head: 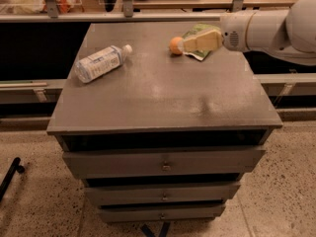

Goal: Move orange near blue plastic bottle

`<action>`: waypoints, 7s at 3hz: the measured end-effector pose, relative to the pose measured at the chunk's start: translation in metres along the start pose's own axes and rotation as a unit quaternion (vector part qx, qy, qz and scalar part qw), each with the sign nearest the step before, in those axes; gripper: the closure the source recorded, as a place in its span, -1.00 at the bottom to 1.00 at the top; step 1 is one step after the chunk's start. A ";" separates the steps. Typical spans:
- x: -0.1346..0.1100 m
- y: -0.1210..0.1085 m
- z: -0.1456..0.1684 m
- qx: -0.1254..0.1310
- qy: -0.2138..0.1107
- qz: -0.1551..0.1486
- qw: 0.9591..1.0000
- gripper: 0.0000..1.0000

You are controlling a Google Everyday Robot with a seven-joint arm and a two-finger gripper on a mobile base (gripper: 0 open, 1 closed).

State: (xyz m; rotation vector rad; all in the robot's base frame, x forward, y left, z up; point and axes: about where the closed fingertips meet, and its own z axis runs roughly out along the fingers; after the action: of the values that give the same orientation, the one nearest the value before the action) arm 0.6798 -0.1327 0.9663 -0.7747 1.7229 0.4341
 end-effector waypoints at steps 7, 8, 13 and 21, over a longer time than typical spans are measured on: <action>0.074 -0.042 0.116 -0.114 -0.021 -0.002 0.993 -1.00; 0.073 -0.051 0.129 -0.102 -0.031 -0.020 0.994 -1.00; 0.094 -0.055 0.159 -0.121 0.008 0.000 0.993 0.23; 0.064 0.126 0.190 -0.239 0.000 0.069 0.969 0.65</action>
Offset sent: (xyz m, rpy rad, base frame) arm 0.0318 0.0178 -0.0718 0.1202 0.0652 0.1852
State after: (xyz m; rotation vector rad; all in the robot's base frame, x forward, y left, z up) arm 0.7182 0.0618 0.8369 -0.9962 1.6956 0.9691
